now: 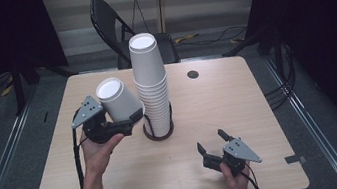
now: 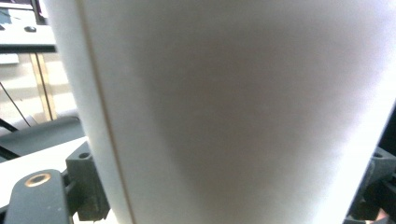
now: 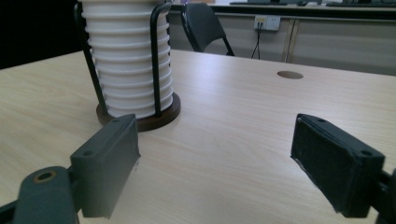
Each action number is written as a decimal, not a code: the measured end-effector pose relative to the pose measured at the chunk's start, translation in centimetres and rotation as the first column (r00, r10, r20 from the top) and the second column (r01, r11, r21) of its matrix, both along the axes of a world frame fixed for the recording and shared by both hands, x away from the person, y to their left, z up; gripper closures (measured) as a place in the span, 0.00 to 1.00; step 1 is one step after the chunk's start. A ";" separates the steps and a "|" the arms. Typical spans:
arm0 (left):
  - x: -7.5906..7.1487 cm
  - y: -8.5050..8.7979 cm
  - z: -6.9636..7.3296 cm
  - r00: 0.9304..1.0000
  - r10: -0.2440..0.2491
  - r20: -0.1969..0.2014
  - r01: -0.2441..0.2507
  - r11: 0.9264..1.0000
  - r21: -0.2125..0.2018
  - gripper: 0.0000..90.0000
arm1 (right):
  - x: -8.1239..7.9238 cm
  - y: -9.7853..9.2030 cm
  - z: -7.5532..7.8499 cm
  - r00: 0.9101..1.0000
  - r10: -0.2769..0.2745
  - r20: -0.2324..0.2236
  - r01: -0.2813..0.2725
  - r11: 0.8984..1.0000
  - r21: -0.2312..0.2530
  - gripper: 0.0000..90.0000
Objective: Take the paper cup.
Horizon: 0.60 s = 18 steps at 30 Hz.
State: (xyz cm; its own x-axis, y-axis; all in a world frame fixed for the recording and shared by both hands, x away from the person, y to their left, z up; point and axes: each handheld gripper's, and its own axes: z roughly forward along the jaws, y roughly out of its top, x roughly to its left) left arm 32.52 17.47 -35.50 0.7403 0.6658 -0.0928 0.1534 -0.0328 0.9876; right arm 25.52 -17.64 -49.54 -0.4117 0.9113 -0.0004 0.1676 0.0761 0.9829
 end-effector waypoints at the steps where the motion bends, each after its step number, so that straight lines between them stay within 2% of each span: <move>1: 0.0 -0.2 -0.3 1.000 -0.003 -0.009 0.003 1.000 0.001 0.14 | 0.0 0.2 0.1 1.000 0.003 -0.008 -0.003 1.000 -0.008 0.18; 4: -0.3 -0.5 -1.1 0.999 -0.016 -0.044 0.015 1.000 -0.010 0.14 | -0.1 1.1 0.4 0.999 0.038 -0.022 -0.038 0.999 -0.009 0.19; 5: -0.3 -0.6 -1.3 0.998 -0.020 -0.052 0.020 1.000 -0.010 0.14 | -0.2 1.5 0.5 0.999 0.042 -0.019 -0.043 0.999 -0.029 0.19; 6: -0.5 -0.8 -1.6 0.998 -0.023 -0.054 0.023 1.000 0.003 0.14 | -0.3 1.8 0.6 0.998 0.054 -0.015 -0.054 0.998 -0.030 0.20; 8: -0.7 -0.9 -2.1 0.997 -0.033 -0.076 0.033 0.999 -0.003 0.14 | -0.5 2.5 0.6 0.997 0.082 -0.012 -0.082 0.996 -0.023 0.22; 11: -1.2 -1.2 -2.8 0.994 -0.040 -0.100 0.040 0.999 0.001 0.14 | -1.0 3.6 0.6 0.990 0.143 0.008 -0.143 0.990 0.002 0.26; 12: -1.2 -1.4 -3.1 0.994 -0.050 -0.099 0.051 0.999 0.004 0.14 | -1.0 4.0 0.6 0.988 0.151 0.011 -0.151 0.988 -0.001 0.28; 13: -1.4 -1.5 -3.2 0.993 -0.049 -0.105 0.050 0.999 0.008 0.14 | -1.2 4.7 0.5 0.985 0.172 0.008 -0.172 0.985 -0.026 0.35; 15: -1.6 -1.9 -3.8 0.990 -0.065 -0.126 0.066 0.998 0.007 0.14 | -1.3 5.2 0.5 0.982 0.191 0.006 -0.190 0.981 -0.039 0.35; 18: -2.2 -2.4 -4.8 0.985 -0.078 -0.153 0.080 0.997 0.010 0.14 | -1.4 5.8 0.4 0.976 0.216 -0.003 -0.216 0.976 -0.018 0.37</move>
State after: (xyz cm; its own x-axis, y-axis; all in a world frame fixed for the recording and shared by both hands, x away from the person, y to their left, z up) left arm 30.30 15.04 -40.26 0.7685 0.6082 -0.1985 0.2984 -0.0664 0.9521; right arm 24.12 -11.83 -49.16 -0.5985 0.8010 -0.0154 0.1462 0.1281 0.9809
